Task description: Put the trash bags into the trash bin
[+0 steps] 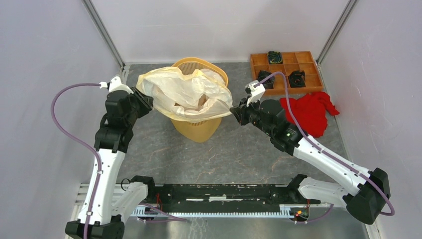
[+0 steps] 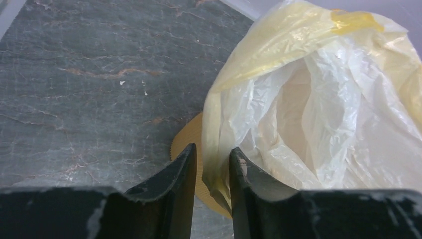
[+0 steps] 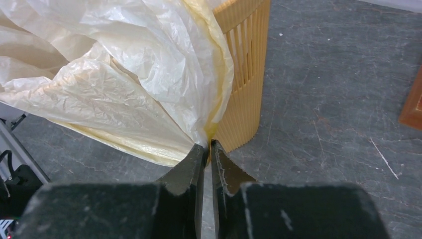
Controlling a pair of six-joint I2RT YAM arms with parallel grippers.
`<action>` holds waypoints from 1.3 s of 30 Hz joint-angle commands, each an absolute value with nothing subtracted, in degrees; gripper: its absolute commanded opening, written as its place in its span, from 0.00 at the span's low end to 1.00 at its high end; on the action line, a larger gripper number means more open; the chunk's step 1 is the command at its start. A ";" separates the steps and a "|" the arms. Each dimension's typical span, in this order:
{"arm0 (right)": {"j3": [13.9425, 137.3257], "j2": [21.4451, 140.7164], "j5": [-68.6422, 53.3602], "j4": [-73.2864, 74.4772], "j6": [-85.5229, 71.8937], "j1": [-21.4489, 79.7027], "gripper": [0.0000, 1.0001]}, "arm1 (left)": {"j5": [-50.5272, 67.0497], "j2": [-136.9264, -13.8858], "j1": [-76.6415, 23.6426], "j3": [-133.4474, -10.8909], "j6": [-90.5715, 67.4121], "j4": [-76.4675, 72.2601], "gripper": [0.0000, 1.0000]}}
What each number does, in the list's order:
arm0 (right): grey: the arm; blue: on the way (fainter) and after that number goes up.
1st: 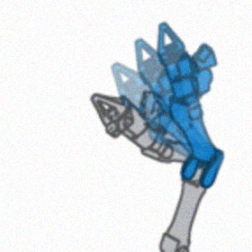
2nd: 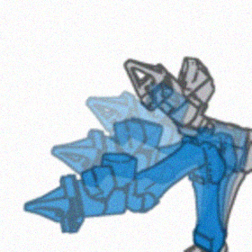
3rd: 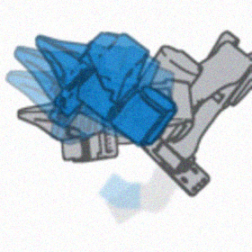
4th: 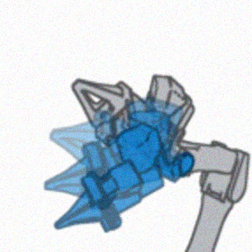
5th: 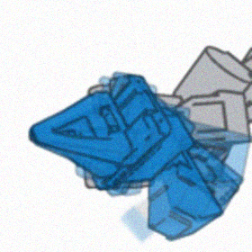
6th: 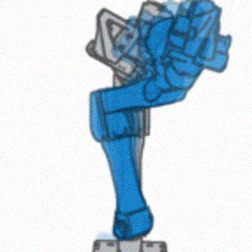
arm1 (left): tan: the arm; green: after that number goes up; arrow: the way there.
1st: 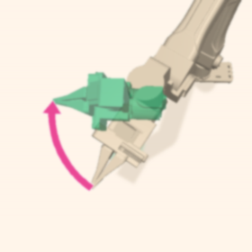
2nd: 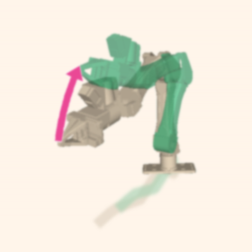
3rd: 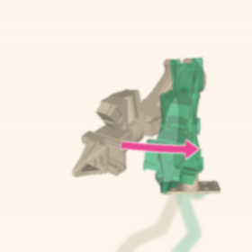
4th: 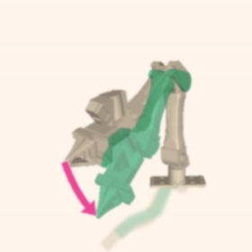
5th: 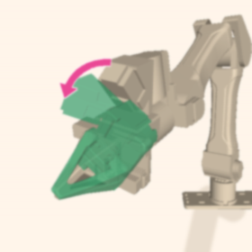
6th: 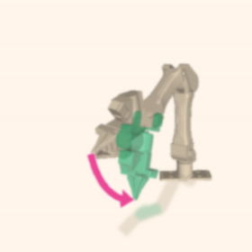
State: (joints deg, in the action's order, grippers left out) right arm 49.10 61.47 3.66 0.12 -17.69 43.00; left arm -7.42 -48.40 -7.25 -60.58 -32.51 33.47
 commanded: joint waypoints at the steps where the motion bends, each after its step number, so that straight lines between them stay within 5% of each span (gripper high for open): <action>1: 49.52 61.90 8.01 1.94 -15.92 42.87 0.13 | -2.58 -49.06 -2.50 -62.99 -26.76 30.67 0.37; 5: 51.56 62.95 6.22 4.22 -14.81 42.80 0.21 | -2.94 -53.48 -1.11 -65.34 -25.94 30.78 0.33; 11: 58.87 62.67 9.00 14.83 -9.41 42.76 0.61 | -0.27 -57.01 -0.90 -64.02 -24.95 29.56 0.25; 15: 64.25 61.22 14.58 18.16 -6.15 42.35 0.97 | 1.29 -57.26 -0.93 -62.59 -24.53 29.35 0.26; 21: 73.74 64.56 6.40 17.37 -1.69 37.90 0.98 | 2.55 -56.80 -0.88 -61.97 -25.23 28.83 0.26; 29: 76.85 68.71 -30.33 3.28 -4.80 29.61 0.87 | 3.44 -56.46 -0.88 -61.57 -25.41 28.99 0.24; 32: 77.11 69.27 -28.81 1.52 -5.82 29.49 0.98 | 3.39 -55.82 -0.88 -61.46 -25.23 29.22 0.24; 35: 79.49 72.44 -26.10 1.78 -4.40 29.17 0.98 | 3.50 -55.56 -0.88 -61.46 -25.22 29.40 0.23; 39: 84.30 79.73 -32.21 0.67 -6.40 27.06 0.72 | 3.80 -55.14 -0.88 -61.52 -25.02 29.80 0.22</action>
